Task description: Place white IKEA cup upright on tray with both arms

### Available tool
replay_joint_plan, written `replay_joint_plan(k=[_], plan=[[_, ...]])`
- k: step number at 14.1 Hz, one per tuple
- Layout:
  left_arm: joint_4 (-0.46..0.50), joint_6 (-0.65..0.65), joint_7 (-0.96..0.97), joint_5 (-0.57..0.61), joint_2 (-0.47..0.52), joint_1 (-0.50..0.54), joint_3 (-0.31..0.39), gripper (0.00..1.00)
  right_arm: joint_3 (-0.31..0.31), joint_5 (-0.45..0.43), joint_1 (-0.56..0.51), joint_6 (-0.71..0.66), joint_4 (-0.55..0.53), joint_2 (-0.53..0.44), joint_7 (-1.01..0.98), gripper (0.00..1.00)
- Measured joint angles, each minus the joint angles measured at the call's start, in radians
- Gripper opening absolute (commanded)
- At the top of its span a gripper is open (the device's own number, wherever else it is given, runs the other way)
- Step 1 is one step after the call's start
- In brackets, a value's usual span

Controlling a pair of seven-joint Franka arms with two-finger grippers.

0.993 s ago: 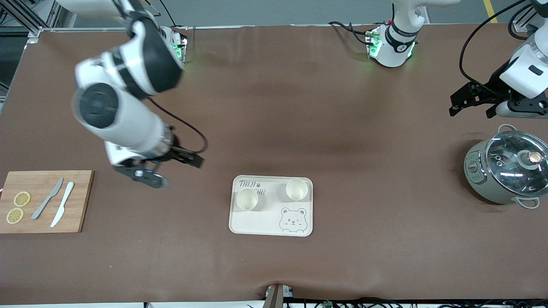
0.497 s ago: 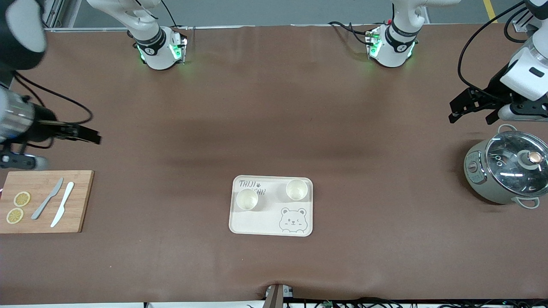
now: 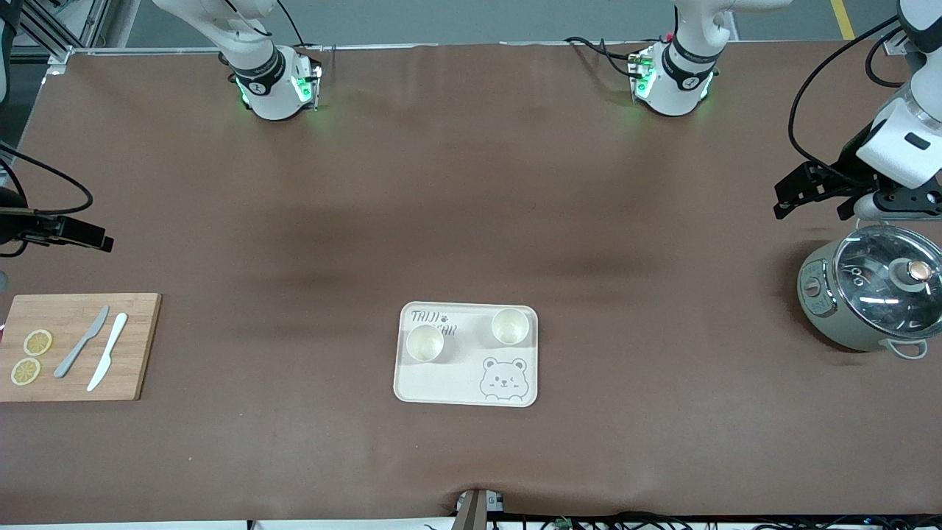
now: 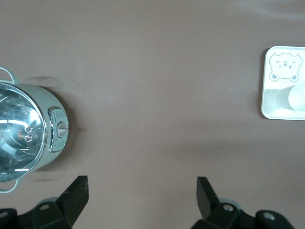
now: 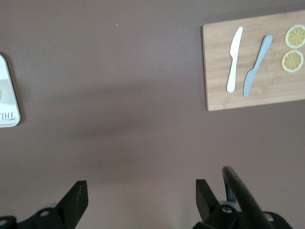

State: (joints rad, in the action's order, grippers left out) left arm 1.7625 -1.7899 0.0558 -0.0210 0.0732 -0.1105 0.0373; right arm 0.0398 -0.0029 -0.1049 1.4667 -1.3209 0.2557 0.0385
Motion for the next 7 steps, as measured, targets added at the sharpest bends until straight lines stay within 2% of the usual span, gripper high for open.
replay_joint_plan(k=[7], plan=[[-0.001,-0.009,0.0,0.0,-0.002,0.003,0.0,1.0,0.003,-0.001,-0.002,0.25,-0.268,-0.106,-0.013,1.0]])
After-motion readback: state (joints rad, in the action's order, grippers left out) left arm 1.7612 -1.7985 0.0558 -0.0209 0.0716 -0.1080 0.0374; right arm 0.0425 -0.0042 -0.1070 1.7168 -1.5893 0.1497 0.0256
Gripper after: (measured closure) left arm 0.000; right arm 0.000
